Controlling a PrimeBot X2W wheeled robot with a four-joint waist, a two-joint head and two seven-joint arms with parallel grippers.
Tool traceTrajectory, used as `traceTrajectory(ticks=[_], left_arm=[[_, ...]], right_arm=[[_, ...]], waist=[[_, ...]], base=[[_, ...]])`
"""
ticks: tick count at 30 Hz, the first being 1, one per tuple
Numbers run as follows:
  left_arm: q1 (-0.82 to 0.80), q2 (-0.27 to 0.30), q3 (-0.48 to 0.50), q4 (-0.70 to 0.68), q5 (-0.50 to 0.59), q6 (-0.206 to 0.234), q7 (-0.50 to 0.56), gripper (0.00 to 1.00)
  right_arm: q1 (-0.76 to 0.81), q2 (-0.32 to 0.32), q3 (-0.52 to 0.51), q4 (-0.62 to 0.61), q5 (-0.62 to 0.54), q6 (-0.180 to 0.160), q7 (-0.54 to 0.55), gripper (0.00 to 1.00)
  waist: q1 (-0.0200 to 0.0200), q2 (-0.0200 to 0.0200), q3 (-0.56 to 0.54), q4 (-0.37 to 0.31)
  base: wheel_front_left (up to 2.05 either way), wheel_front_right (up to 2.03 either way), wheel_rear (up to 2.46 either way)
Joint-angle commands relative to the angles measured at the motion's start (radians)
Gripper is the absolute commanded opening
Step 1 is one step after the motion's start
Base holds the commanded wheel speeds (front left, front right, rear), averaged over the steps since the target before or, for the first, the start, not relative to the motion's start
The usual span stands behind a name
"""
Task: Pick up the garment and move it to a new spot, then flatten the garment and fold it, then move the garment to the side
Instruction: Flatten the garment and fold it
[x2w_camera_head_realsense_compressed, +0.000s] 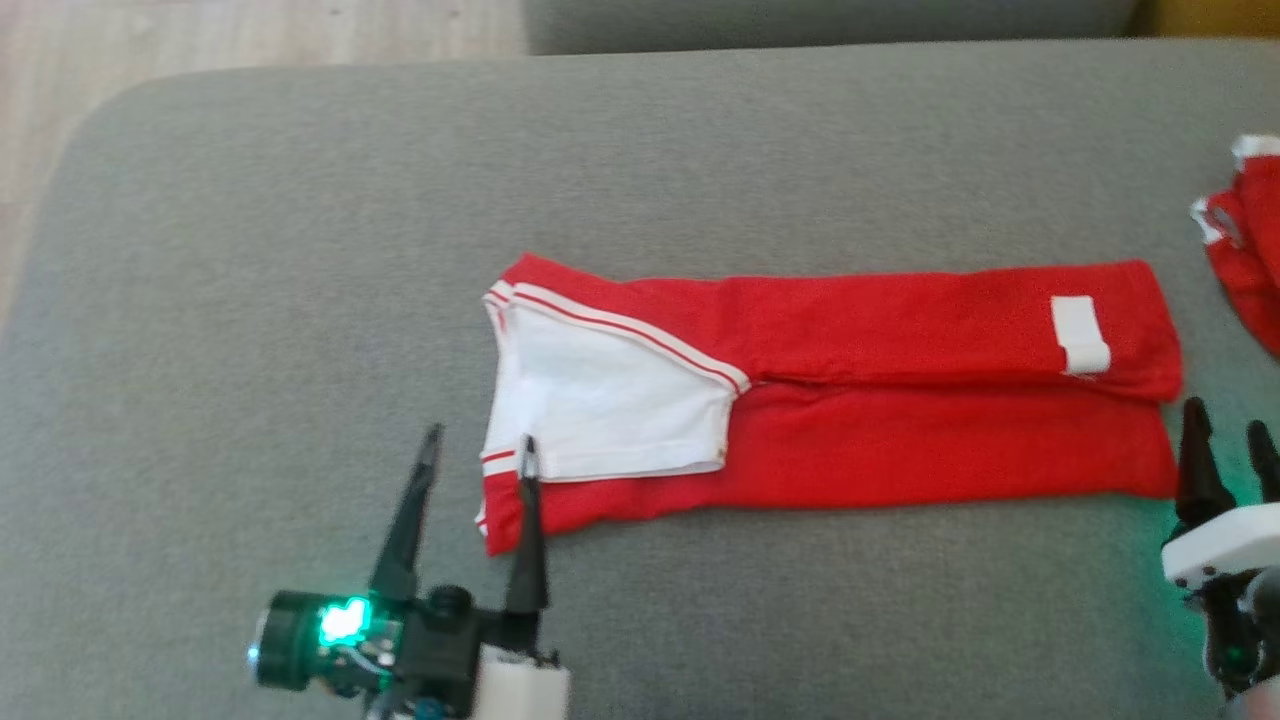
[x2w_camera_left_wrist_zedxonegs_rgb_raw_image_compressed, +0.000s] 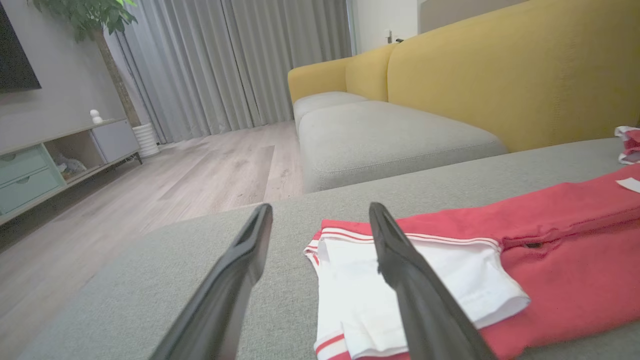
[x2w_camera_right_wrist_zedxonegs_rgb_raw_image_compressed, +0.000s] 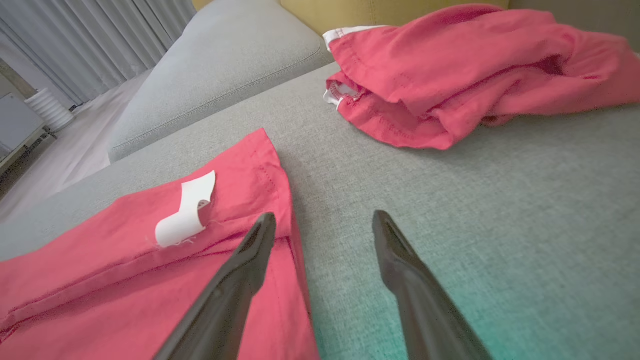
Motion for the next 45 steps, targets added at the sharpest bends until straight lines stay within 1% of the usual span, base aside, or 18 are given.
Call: traceTrajectory(ticks=[1, 6, 11, 12, 13, 14, 15, 16, 20, 24, 28, 32, 36, 39, 40, 41, 45], left_arm=[[-0.040, 0.003, 0.047, -0.031, 0.015, -0.002, -0.005, 1.00], [-0.006, -0.060, 0.074, -0.020, 0.094, -0.071, -0.005, 1.00], [0.017, -0.100, 0.120, -0.007, 0.138, -0.122, -0.005, 1.00], [0.021, -0.106, 0.129, -0.004, 0.145, -0.132, -0.005, 1.00], [0.026, -0.112, 0.139, -0.001, 0.150, -0.142, -0.005, 1.00], [0.031, -0.119, 0.148, 0.001, 0.155, -0.150, -0.005, 1.00], [0.036, -0.125, 0.158, 0.002, 0.158, -0.160, -0.005, 1.00], [0.041, -0.129, 0.166, 0.002, 0.162, -0.174, -0.005, 1.00], [0.057, -0.143, 0.208, 0.014, 0.182, -0.209, -0.005, 1.00], [0.074, -0.155, 0.246, 0.019, 0.202, -0.238, -0.005, 1.00], [0.084, -0.170, 0.274, 0.022, 0.221, -0.267, -0.005, 1.00], [0.088, -0.185, 0.294, 0.025, 0.238, -0.294, -0.005, 1.00], [0.092, -0.199, 0.314, 0.030, 0.252, -0.313, -0.005, 1.00], [0.096, -0.212, 0.326, 0.037, 0.261, -0.327, -0.005, 1.00], [0.099, -0.222, 0.332, 0.042, 0.266, -0.335, -0.005, 1.00], [0.099, -0.222, 0.332, 0.042, 0.266, -0.335, -0.005, 1.00], [0.098, -0.246, 0.337, 0.059, 0.274, -0.358, -0.005, 1.00]], right_arm=[[-0.030, -0.016, 0.006, -0.019, -0.013, 0.007, 0.000, 1.00], [-0.099, 0.017, -0.109, 0.070, -0.134, 0.007, 0.067, 1.00], [-0.155, 0.053, -0.179, 0.161, -0.242, 0.007, 0.146, 1.00], [-0.161, 0.062, -0.184, 0.174, -0.260, 0.007, 0.164, 0.96], [-0.166, 0.074, -0.185, 0.183, -0.272, 0.007, 0.184, 0.89], [-0.170, 0.085, -0.185, 0.187, -0.278, 0.007, 0.203, 0.38], [-0.171, 0.093, -0.185, 0.189, -0.284, 0.007, 0.218, 0.04], [-0.169, 0.098, -0.184, 0.189, -0.290, 0.007, 0.230, 0.00], [-0.164, 0.108, -0.182, 0.158, -0.294, 0.007, 0.245, 0.00], [-0.151, 0.082, -0.189, 0.107, -0.307, 0.007, 0.253, 0.00], [-0.157, 0.026, -0.220, 0.053, -0.324, 0.007, 0.292, 0.00], [-0.181, -0.054, -0.259, -0.010, -0.329, 0.007, 0.351, 0.00], [-0.217, -0.106, -0.249, -0.099, -0.312, 0.007, 0.425, 0.00], [-0.236, -0.102, -0.226, -0.181, -0.269, 0.007, 0.478, 0.00], [-0.236, -0.082, -0.205, -0.250, -0.232, 0.007, 0.513, 0.00], [-0.236, -0.082, -0.205, -0.250, -0.232, 0.007, 0.513, 0.00], [-0.207, 0.019, -0.175, -0.411, -0.127, 0.007, 0.597, 0.00]], waist=[[0.0002, -0.0001, -0.010, 0.020], [0.0002, -0.0001, -0.009, 0.072], [0.0002, -0.0001, -0.003, 0.103], [0.0002, -0.0001, -0.003, 0.106], [0.0002, -0.0001, -0.004, 0.108], [0.0002, -0.0001, -0.005, 0.109], [0.0002, -0.0001, -0.008, 0.110], [0.0002, -0.0001, -0.011, 0.108], [0.0002, -0.0001, -0.024, 0.089], [0.0002, -0.0001, -0.035, 0.059], [0.0002, -0.0001, -0.036, 0.027], [0.0002, -0.0001, -0.026, 0.000], [0.0002, -0.0001, -0.015, -0.024], [0.0002, -0.0001, -0.013, -0.037], [0.0002, -0.0001, -0.014, -0.041], [0.0002, -0.0001, -0.014, -0.041], [0.0002, -0.0001, -0.025, -0.032]], base=[[0.00, 0.00, 0.00], [0.00, 0.00, 0.00], [0.00, 0.00, 0.00], [0.00, 0.00, 0.00], [0.00, 0.00, 0.00], [0.00, 0.00, 0.00], [0.00, 0.00, 0.00], [0.00, 0.00, 0.00], [0.00, 0.00, 0.00], [0.00, 0.00, 0.00], [0.00, 0.00, 0.00], [0.00, 0.00, 0.00], [0.00, 0.00, 0.00], [0.00, 0.00, 0.00], [0.00, 0.00, 0.00], [0.00, 0.00, 0.00], [0.00, 0.00, 0.00]])
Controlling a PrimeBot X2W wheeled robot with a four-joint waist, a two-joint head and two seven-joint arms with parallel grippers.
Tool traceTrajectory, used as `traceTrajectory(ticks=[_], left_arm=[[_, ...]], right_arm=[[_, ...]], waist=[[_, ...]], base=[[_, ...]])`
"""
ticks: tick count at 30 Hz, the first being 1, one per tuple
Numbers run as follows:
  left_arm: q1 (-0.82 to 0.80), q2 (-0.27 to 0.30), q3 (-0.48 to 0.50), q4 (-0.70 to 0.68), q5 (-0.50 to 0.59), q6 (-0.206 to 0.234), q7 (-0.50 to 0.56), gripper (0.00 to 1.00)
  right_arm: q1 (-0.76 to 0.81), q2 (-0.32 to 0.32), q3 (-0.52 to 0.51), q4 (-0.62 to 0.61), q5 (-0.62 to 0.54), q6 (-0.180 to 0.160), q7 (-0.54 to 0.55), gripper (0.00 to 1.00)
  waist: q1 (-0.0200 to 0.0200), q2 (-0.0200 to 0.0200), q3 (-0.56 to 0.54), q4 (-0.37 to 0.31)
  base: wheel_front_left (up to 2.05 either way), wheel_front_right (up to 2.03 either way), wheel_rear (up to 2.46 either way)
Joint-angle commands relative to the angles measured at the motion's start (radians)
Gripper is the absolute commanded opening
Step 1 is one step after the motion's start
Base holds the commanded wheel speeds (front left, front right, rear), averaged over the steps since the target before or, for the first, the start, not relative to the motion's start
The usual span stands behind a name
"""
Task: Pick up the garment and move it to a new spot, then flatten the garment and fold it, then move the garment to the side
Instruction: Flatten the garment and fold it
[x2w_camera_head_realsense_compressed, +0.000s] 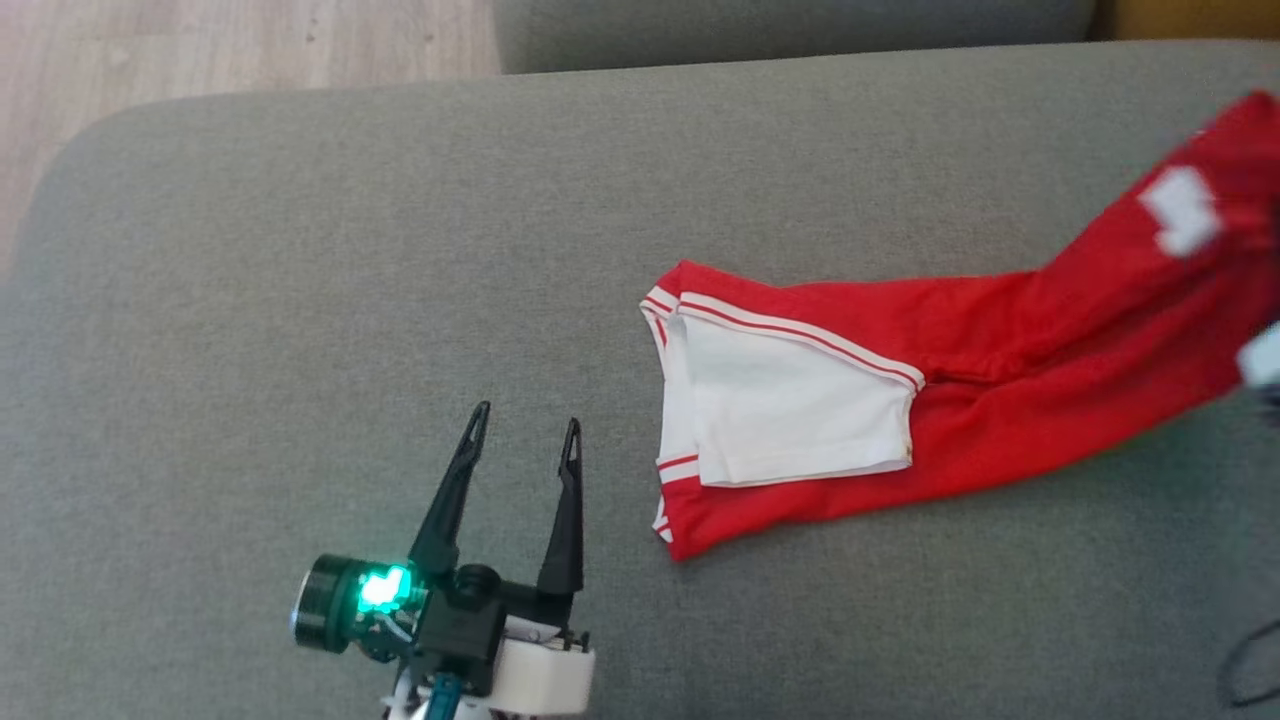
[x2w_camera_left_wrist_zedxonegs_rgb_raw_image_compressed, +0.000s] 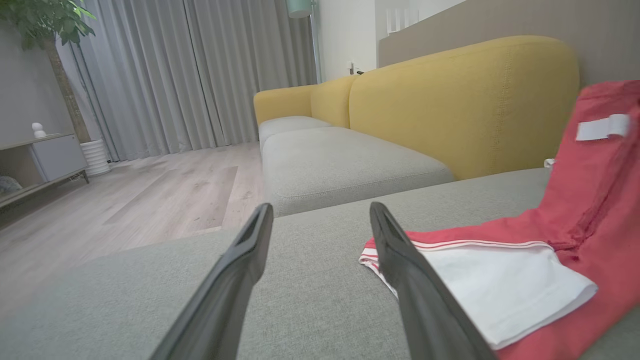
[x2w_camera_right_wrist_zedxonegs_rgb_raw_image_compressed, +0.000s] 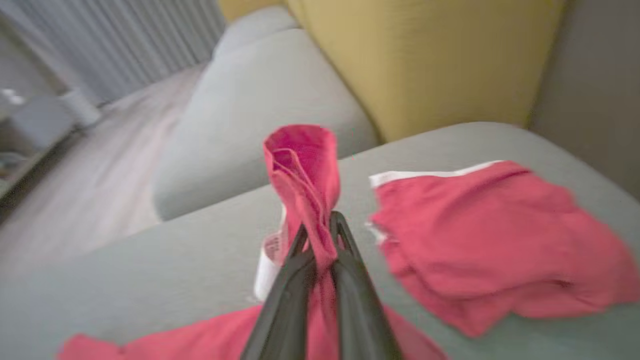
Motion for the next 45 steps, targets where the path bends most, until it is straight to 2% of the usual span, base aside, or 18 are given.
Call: traceTrajectory(ticks=[1, 6, 10, 13, 17, 21, 23, 25, 26, 27, 32, 37, 38, 40, 41, 45], left_arm=[[-0.005, -0.010, 0.044, -0.021, 0.014, -0.006, -0.005, 1.00], [0.002, -0.027, 0.059, -0.007, 0.021, -0.030, -0.005, 1.00], [0.005, -0.034, 0.069, 0.004, 0.030, -0.049, -0.005, 1.00], [0.007, -0.039, 0.075, 0.013, 0.035, -0.060, -0.005, 1.00], [0.009, -0.048, 0.078, 0.026, 0.043, -0.076, -0.005, 1.00], [0.011, -0.054, 0.081, 0.036, 0.049, -0.088, -0.005, 1.00], [0.013, -0.054, 0.087, 0.039, 0.052, -0.092, -0.005, 1.00], [0.014, -0.055, 0.092, 0.041, 0.055, -0.096, -0.005, 1.00], [0.015, -0.055, 0.094, 0.042, 0.057, -0.098, -0.005, 1.00], [0.015, -0.055, 0.095, 0.044, 0.058, -0.100, -0.005, 1.00], [0.024, -0.059, 0.103, 0.051, 0.063, -0.105, -0.005, 1.00], [0.057, -0.060, 0.122, 0.051, 0.059, -0.101, -0.005, 1.00], [0.057, -0.060, 0.122, 0.051, 0.059, -0.101, -0.005, 1.00], [0.089, -0.062, 0.132, 0.053, 0.048, -0.102, -0.005, 1.00], [0.089, -0.062, 0.132, 0.053, 0.048, -0.102, -0.005, 1.00], [0.121, -0.067, 0.152, 0.051, 0.030, -0.104, -0.005, 1.00]], right_arm=[[0.011, 0.027, 0.035, -0.097, 0.024, 0.007, 0.029, 0.00], [0.067, 0.157, 0.123, -0.268, 0.053, 0.007, 0.098, 0.00], [0.093, 0.207, 0.229, -0.304, 0.082, 0.007, 0.102, 0.00], [0.111, 0.215, 0.320, -0.271, 0.134, 0.007, 0.057, 0.00], [0.116, 0.216, 0.479, -0.173, 0.233, 0.007, -0.052, 0.00], [0.103, 0.216, 0.614, -0.074, 0.281, 0.007, -0.138, 0.00], [0.092, 0.216, 0.660, -0.028, 0.307, 0.007, -0.180, 0.10], [0.077, 0.216, 0.707, 0.014, 0.341, 0.007, -0.219, 0.38], [0.068, 0.216, 0.728, 0.029, 0.361, 0.007, -0.247, 0.46], [0.061, 0.216, 0.744, 0.042, 0.387, 0.007, -0.277, 1.00], [0.027, 0.216, 0.800, 0.099, 0.485, 0.007, -0.435, 1.00], [0.036, 0.217, 0.742, 0.188, 0.438, 0.007, -0.587, 1.00], [0.036, 0.217, 0.742, 0.188, 0.438, 0.007, -0.587, 1.00], [0.074, 0.205, 0.687, 0.229, 0.318, 0.007, -0.663, 1.00], [0.074, 0.205, 0.687, 0.229, 0.318, 0.007, -0.663, 1.00], [0.169, 0.154, 0.573, 0.221, 0.160, 0.007, -0.712, 1.00]], waist=[[-0.0001, 0.0000, -0.007, 0.007], [-0.0001, 0.0000, -0.021, 0.024], [-0.0001, 0.0000, -0.024, 0.044], [-0.0001, 0.0000, -0.025, 0.058], [-0.0001, 0.0000, -0.026, 0.076], [-0.0001, 0.0000, -0.021, 0.089], [-0.0001, 0.0000, -0.018, 0.089], [-0.0001, 0.0000, -0.016, 0.088], [-0.0001, 0.0000, -0.016, 0.087], [-0.0001, 0.0000, -0.018, 0.086], [-0.0001, 0.0000, -0.047, 0.070], [-0.0001, 0.0000, -0.109, 0.040], [-0.0001, 0.0000, -0.109, 0.040], [-0.0001, 0.0000, -0.158, 0.028], [-0.0001, 0.0000, -0.158, 0.028], [-0.0001, 0.0000, -0.191, 0.020]], base=[[0.00, 0.00, 0.00], [0.00, 0.00, 0.00], [0.00, 0.00, 0.00], [0.00, 0.00, 0.00], [0.00, 0.00, 0.00], [0.00, 0.00, 0.00], [0.00, 0.00, 0.00], [0.00, 0.00, 0.00], [0.00, 0.00, 0.00], [0.00, 0.00, 0.00], [0.00, 0.00, 0.00], [0.00, 0.00, 0.00], [0.00, 0.00, 0.00], [0.00, 0.00, 0.00], [0.00, 0.00, 0.00], [0.00, 0.00, 0.00]])
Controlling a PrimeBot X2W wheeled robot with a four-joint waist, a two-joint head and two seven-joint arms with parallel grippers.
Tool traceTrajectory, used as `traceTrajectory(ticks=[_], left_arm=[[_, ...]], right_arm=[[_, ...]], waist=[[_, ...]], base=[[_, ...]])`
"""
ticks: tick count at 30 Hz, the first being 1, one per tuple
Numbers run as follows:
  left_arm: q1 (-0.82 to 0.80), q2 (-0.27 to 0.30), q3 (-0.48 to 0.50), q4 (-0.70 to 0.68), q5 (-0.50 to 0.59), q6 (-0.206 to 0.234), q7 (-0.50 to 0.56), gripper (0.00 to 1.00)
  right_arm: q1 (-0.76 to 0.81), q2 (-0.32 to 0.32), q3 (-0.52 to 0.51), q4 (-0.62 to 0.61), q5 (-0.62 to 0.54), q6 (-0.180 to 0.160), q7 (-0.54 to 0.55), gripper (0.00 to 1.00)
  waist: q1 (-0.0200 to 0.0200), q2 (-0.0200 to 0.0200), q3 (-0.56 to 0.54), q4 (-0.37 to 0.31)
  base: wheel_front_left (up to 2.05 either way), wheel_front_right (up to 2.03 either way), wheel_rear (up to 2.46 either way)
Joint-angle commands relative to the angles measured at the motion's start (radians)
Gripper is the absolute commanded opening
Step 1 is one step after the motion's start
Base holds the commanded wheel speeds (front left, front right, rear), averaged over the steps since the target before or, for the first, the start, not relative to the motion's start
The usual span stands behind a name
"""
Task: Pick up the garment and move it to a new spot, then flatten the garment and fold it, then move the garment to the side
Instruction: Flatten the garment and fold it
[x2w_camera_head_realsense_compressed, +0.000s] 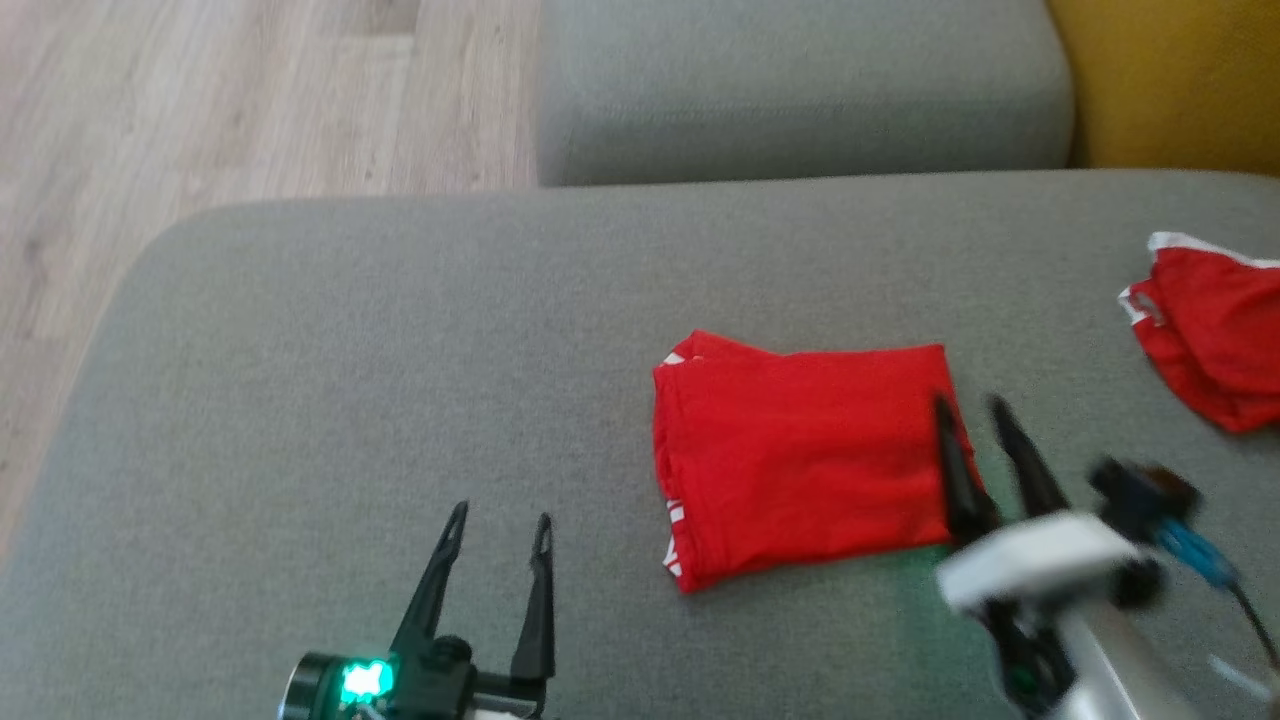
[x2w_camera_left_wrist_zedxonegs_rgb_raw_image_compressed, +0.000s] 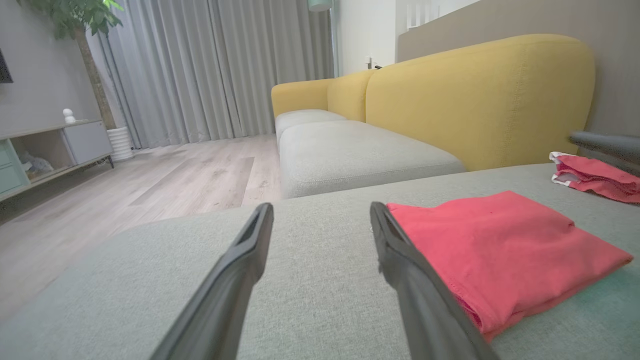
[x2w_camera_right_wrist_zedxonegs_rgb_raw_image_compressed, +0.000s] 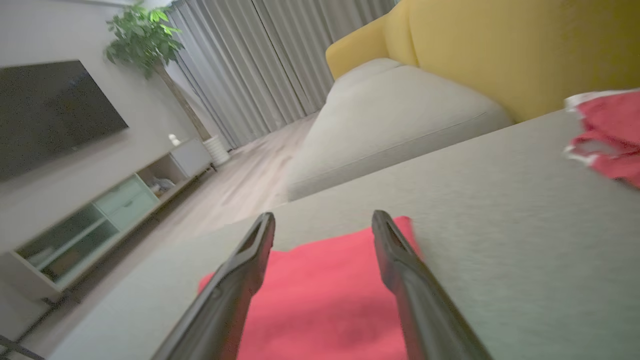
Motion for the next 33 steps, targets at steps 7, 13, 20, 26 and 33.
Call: traceTrajectory(ticks=[7, 13, 20, 26, 33], left_arm=[[0.019, -0.019, 0.076, -0.022, -0.035, -0.013, -0.005, 1.00], [0.058, -0.025, 0.108, -0.011, -0.032, -0.020, -0.005, 1.00], [0.111, -0.027, 0.145, 0.011, -0.014, -0.034, -0.005, 1.00], [0.130, -0.028, 0.170, 0.023, -0.004, -0.044, -0.005, 1.00], [0.146, -0.034, 0.184, 0.022, 0.000, -0.048, -0.005, 1.00]], right_arm=[[0.182, -0.047, -0.119, -0.186, -0.296, 0.007, -0.014, 1.00], [0.337, 0.009, -0.175, -0.272, -0.445, 0.007, -0.014, 1.00], [0.420, 0.044, -0.179, -0.291, -0.458, 0.007, -0.014, 1.00], [0.430, 0.049, -0.165, -0.298, -0.476, 0.007, -0.014, 1.00], [0.429, 0.046, -0.154, -0.297, -0.483, 0.007, -0.014, 1.00]], waist=[[0.0001, 0.0000, -0.060, -0.007], [0.0001, 0.0000, -0.096, -0.003], [0.0001, 0.0000, -0.133, -0.004], [0.0001, 0.0000, -0.143, -0.012], [0.0001, 0.0000, -0.142, -0.016]], base=[[0.00, 0.00, 0.00], [0.00, 0.00, 0.00], [0.00, 0.00, 0.00], [0.00, 0.00, 0.00], [0.00, 0.00, 0.00]])
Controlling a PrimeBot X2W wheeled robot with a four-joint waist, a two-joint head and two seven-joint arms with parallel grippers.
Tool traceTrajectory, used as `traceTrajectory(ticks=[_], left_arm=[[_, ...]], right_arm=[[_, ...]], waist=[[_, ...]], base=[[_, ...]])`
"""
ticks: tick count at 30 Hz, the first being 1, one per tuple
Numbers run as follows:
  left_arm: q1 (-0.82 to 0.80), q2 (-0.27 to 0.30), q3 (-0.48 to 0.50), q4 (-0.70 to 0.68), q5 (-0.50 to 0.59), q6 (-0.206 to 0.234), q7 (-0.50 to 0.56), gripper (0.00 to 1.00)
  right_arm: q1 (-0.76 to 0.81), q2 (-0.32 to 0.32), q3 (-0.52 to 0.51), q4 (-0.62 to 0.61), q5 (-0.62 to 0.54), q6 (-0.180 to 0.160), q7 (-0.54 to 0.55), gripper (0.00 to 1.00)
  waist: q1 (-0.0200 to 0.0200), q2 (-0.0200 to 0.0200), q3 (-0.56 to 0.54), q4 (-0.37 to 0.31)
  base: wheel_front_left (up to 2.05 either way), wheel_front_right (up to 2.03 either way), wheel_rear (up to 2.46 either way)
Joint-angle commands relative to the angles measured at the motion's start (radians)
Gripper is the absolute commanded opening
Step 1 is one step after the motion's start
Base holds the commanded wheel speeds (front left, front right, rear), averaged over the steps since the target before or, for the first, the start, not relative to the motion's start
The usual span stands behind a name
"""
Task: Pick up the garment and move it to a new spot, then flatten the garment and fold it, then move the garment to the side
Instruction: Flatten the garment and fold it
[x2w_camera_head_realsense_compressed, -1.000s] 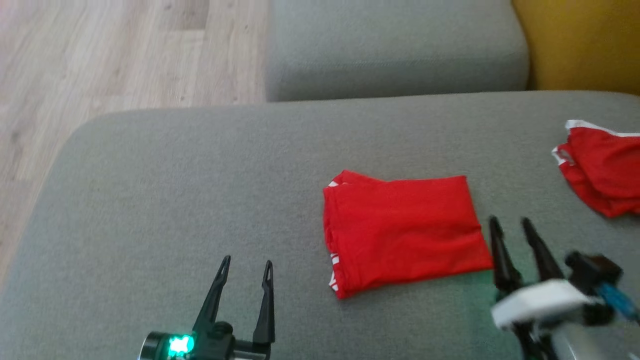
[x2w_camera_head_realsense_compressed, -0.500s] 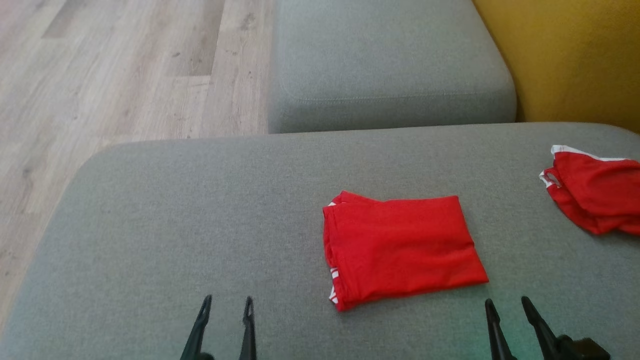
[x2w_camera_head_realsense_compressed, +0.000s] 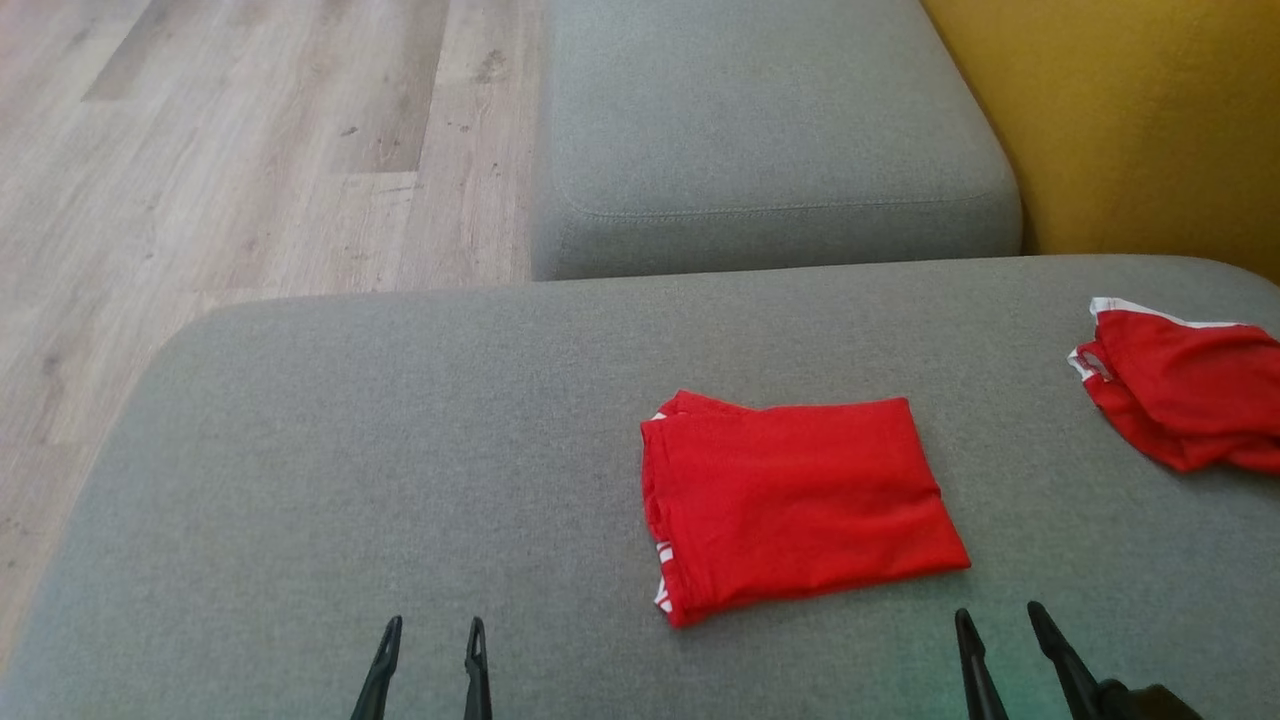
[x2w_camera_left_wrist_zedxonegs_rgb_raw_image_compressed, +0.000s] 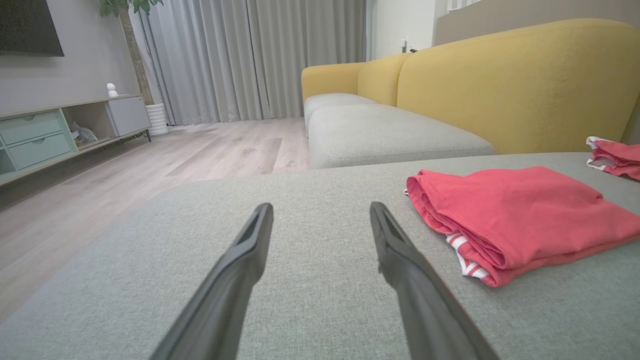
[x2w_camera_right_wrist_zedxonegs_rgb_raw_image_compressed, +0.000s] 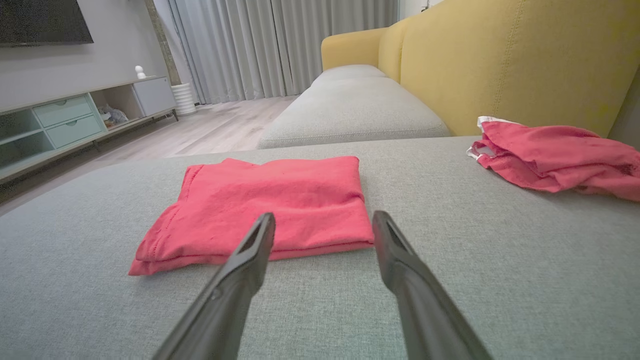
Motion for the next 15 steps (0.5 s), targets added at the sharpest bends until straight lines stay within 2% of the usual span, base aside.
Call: traceTrajectory(ticks=[1, 15], left_arm=[[-0.024, -0.016, 0.044, -0.030, 0.013, -0.002, -0.005, 1.00], [-0.021, -0.023, 0.056, -0.033, 0.015, -0.005, -0.005, 1.00]], right_arm=[[-0.036, -0.013, 0.026, -0.032, -0.013, 0.007, -0.014, 1.00], [-0.037, -0.013, 0.017, -0.024, -0.019, 0.007, -0.014, 1.00]], waist=[[0.0001, 0.0000, 0.002, 0.001], [0.0001, 0.0000, -0.002, 0.008]], base=[[0.00, 0.00, 0.00], [0.00, 0.00, 0.00]])
